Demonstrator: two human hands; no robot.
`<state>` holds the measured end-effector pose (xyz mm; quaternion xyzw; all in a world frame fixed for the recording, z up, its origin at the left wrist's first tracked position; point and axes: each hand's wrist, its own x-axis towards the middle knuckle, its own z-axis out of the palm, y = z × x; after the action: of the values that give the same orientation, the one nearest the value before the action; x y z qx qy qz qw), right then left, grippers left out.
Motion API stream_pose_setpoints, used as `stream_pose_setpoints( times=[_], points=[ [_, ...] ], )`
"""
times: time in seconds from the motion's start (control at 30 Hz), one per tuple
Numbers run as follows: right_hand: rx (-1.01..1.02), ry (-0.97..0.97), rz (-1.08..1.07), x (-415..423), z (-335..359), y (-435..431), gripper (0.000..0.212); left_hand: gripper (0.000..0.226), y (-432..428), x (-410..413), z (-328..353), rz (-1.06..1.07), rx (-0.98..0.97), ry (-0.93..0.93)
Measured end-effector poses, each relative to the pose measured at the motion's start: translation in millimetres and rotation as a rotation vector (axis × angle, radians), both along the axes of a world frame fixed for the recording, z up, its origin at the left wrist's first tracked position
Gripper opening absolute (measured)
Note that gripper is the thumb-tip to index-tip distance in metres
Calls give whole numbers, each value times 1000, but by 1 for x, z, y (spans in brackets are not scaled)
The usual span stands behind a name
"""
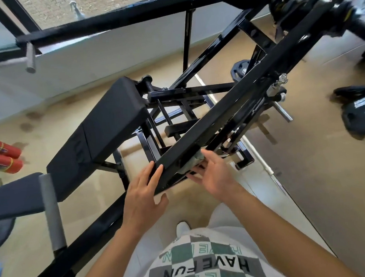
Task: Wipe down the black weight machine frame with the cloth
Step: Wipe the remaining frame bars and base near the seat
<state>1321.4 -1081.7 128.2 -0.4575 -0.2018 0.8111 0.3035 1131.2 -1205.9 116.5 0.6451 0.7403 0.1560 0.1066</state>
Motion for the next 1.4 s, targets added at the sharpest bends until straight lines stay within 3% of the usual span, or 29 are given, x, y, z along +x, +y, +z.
stream_pose_setpoints(
  times=[0.2,0.6,0.87,1.0,1.1,1.27,1.4],
  points=[
    [-30,30,143,-14,1,-39,34,84,-4,1,-2,14,-9,-22],
    [36,-46,-77,-3,8,-7,38,88,-6,0,-2,-46,-53,-11],
    [-63,-7,93,-41,-4,-60,44,80,-28,-28,1,-154,-38,-67],
    [-117,30,156,-44,-12,-71,48,71,-72,-51,0,-56,32,-73],
    [-148,81,112,-33,-13,-63,39,63,-103,-62,-7,116,74,-41],
    [-130,82,70,-36,-15,-57,32,67,-136,-55,-22,254,102,20],
    [-121,74,169,-61,-19,-78,34,68,-136,-48,-27,305,146,-33]
  ],
)
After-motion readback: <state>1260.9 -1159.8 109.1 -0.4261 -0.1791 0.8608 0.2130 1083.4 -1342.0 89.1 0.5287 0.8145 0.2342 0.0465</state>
